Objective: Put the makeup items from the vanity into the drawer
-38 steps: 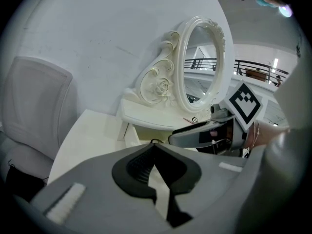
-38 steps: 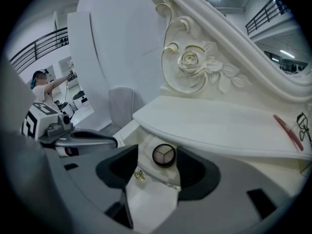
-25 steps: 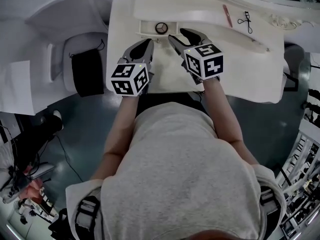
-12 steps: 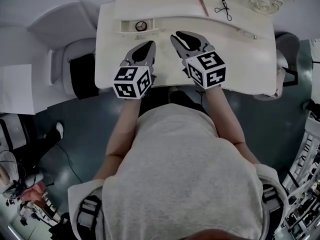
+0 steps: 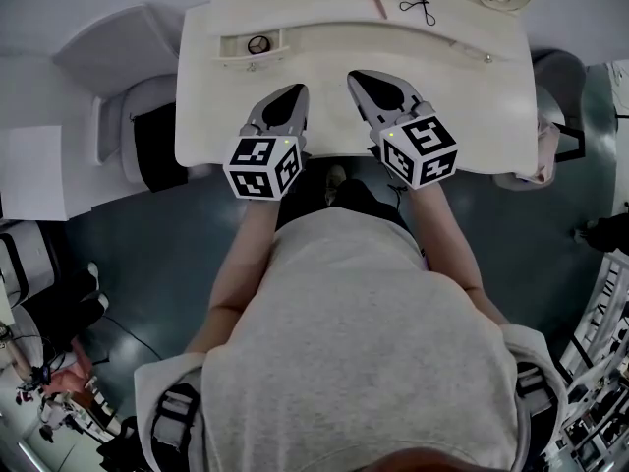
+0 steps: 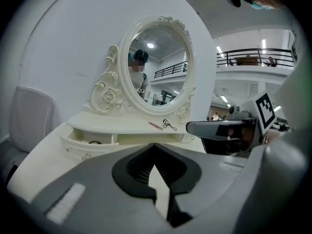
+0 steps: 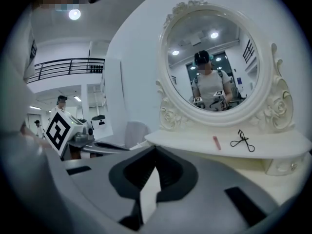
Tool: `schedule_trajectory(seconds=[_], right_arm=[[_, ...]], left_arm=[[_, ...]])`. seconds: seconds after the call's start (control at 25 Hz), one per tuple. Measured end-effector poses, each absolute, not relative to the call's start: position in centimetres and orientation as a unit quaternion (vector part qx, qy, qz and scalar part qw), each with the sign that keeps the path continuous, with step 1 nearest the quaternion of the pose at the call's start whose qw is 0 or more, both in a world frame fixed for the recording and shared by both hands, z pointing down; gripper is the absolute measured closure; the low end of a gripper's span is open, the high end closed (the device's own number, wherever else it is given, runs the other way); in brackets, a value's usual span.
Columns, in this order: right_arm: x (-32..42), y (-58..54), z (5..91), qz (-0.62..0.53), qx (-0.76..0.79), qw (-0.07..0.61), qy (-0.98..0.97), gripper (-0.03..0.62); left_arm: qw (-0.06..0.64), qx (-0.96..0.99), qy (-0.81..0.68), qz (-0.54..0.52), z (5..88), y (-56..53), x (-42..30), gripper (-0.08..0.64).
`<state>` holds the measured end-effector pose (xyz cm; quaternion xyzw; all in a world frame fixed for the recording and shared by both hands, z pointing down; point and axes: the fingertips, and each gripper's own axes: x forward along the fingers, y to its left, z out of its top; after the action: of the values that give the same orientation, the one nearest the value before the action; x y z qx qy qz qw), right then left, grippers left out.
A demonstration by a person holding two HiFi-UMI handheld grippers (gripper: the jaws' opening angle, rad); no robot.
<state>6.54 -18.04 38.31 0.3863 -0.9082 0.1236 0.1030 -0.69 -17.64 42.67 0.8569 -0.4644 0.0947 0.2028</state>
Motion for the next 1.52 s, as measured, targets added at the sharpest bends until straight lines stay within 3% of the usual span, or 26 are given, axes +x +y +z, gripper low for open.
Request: schedule_trajectory(seconds=[1.52], right_arm=[[7.7,-17.1,40.4,0.16,0.48,0.106,-0.856,0.584]], left_arm=[[0.186,0.906,-0.363,0.113,41.8,-17.4,1.3,0.551]])
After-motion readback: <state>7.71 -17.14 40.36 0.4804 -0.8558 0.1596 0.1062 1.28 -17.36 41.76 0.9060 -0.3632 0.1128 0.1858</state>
